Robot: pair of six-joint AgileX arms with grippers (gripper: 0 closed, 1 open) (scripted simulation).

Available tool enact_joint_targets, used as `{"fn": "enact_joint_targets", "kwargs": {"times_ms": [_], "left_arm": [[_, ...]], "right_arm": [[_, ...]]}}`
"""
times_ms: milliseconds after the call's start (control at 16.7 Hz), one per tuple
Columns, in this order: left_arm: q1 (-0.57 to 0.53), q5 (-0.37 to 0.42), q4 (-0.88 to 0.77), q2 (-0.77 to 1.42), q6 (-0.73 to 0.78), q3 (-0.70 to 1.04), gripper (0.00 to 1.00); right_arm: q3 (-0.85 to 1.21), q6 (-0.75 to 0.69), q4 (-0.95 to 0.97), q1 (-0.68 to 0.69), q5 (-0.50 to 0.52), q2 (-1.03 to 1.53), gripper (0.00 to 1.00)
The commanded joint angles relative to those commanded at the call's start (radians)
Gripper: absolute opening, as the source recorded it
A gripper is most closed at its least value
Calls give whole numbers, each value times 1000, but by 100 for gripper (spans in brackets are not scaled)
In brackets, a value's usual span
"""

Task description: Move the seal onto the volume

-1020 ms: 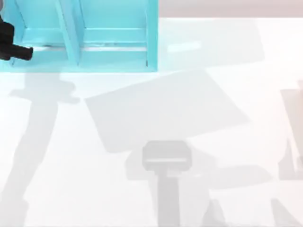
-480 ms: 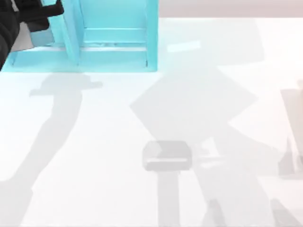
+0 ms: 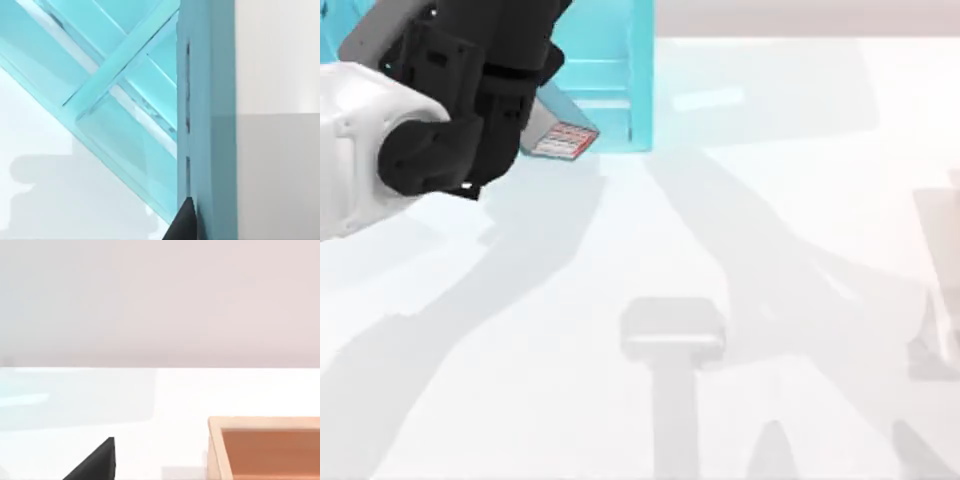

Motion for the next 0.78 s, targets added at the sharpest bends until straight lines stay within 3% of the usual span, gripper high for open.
{"fn": "enact_joint_targets", "kwargs": {"times_ms": [480,780], "left_arm": [[-340,-311,-355,359,-948,225,0],[-528,-499,-524,553,-1450,351,0]], "right_arm": [[0,0,0,0,0,0,100],[0,0,0,0,0,0,100]]}}
